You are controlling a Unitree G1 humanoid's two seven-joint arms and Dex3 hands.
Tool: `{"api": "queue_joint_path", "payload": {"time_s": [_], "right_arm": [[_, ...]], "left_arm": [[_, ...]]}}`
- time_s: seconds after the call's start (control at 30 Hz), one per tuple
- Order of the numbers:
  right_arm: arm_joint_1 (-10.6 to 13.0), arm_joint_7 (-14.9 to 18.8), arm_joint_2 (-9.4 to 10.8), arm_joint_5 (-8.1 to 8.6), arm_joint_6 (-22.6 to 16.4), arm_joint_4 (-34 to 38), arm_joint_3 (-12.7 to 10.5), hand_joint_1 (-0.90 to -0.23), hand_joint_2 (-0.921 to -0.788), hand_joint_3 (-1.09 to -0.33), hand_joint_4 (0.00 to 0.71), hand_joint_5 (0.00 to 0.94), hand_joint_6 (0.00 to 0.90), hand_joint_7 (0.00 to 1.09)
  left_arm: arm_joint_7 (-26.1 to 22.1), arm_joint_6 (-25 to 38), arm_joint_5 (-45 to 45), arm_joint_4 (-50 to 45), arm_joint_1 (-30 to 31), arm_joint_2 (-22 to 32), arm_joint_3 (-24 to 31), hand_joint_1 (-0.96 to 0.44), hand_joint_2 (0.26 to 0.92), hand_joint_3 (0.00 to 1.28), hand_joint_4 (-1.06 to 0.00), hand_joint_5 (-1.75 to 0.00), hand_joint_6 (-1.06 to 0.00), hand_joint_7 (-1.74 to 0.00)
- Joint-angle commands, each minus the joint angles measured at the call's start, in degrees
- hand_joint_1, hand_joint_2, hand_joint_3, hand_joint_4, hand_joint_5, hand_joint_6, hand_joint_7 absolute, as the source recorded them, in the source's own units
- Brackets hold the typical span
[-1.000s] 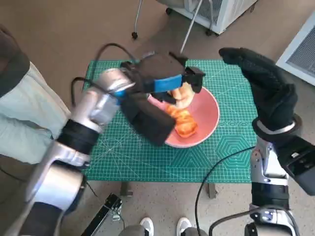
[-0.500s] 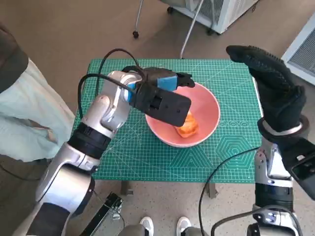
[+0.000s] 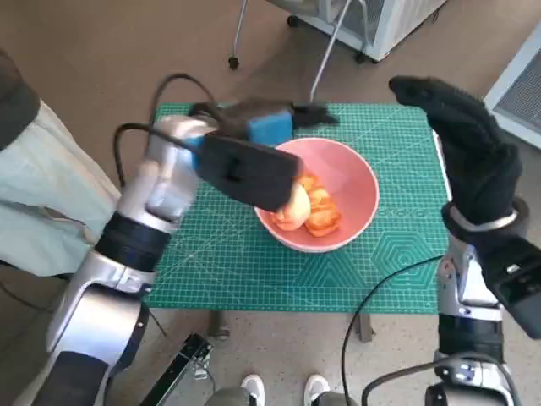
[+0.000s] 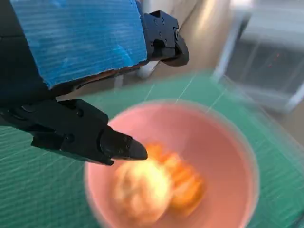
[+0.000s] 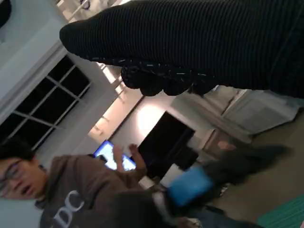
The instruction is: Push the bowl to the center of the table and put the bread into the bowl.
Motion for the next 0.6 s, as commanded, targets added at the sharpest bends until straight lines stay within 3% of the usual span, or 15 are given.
{"api": "queue_joint_path", "payload": {"time_s": [0.03,0.13,0.23,0.33,0.4,0.6], "right_arm": [[-0.4,-4.6,0.7,-3.7,0.7,0.3,-0.5,-0.652,-0.921,-0.739,0.079,0.28,-0.001,0.67],[-0.6,-7.9,1.6,-5.58,1.7,-0.7,-0.4,-0.65,-0.921,-0.753,0.078,0.273,-0.001,0.67],[-1.0,-9.7,2.0,-6.64,1.9,-0.8,-0.1,-0.646,-0.921,-0.762,0.077,0.266,-0.001,0.66],[-1.6,-10.7,2.3,-7.37,2.1,-0.5,0.2,-0.645,-0.921,-0.766,0.079,0.259,-0.001,0.65],[-2.1,-11.1,2.5,-7.58,2.1,0.1,0.5,-0.644,-0.921,-0.766,0.081,0.255,-0.001,0.65],[-3.7,-11.5,2.3,-8.07,1.7,2.3,1.0,-0.646,-0.921,-0.764,0.09,0.24,-0.001,0.64]], "left_arm": [[12.6,-13.1,-8.1,0.5,6.6,-1.8,9.1,-0.34,0.919,0.09,-0.49,-0.11,-0.32,-0.54],[24.4,-21.5,-11.4,0.3,11.6,-6.3,14.7,-0.36,0.92,0.11,-0.51,-0.08,-0.37,-0.48],[29.7,-22.6,-13.0,-3.6,15.5,-9.5,16.7,-0.4,0.921,0.12,-0.49,-0.05,-0.37,-0.44],[31.1,-20.9,-15.7,-9.2,19.6,-12.0,17.7,-0.37,0.921,0.14,-0.47,-0.03,-0.31,-0.48],[30.8,-19.7,-16.7,-11.8,21.6,-12.2,17.6,-0.35,0.921,0.16,-0.45,-0.01,-0.25,-0.56],[28.9,-18.1,-18.5,-16.3,24.9,-11.1,17.1,-0.32,0.921,0.18,-0.42,0.0,-0.18,-0.6]]}}
